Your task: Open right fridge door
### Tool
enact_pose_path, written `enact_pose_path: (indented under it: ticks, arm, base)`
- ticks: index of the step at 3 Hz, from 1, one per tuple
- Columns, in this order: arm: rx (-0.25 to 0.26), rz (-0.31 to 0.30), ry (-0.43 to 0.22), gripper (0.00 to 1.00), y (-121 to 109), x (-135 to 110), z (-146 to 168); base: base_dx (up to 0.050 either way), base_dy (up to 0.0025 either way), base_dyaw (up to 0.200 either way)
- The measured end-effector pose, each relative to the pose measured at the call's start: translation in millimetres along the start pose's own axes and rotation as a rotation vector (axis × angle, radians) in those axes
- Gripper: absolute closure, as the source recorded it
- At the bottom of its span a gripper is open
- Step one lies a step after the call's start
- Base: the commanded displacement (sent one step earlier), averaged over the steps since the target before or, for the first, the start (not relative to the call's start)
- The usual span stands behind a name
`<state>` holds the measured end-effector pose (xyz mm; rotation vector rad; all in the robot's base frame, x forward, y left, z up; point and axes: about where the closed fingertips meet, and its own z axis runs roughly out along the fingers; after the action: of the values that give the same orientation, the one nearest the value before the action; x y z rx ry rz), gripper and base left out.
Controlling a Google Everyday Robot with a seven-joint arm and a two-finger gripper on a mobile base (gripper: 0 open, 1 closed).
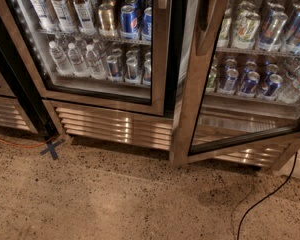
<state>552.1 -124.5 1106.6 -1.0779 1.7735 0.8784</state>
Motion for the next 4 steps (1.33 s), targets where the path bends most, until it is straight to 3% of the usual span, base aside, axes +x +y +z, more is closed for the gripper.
enact_pose_path:
  ticks: [1,3,4]
  arm:
    - [-0.047,0.080,-0.179,1.00,33.7,1.6,-14.2]
    - [-0.063,0.111,-0.199,1.00,41.7,9.0,-18.6]
    - [-0.063,0.111,-0.199,0.00,41.7,9.0,-18.6]
  base:
    - [0.000,0.00000,0.000]
    - [0.000,0.00000,0.000]
    - [-0.050,-0.00006,0.000]
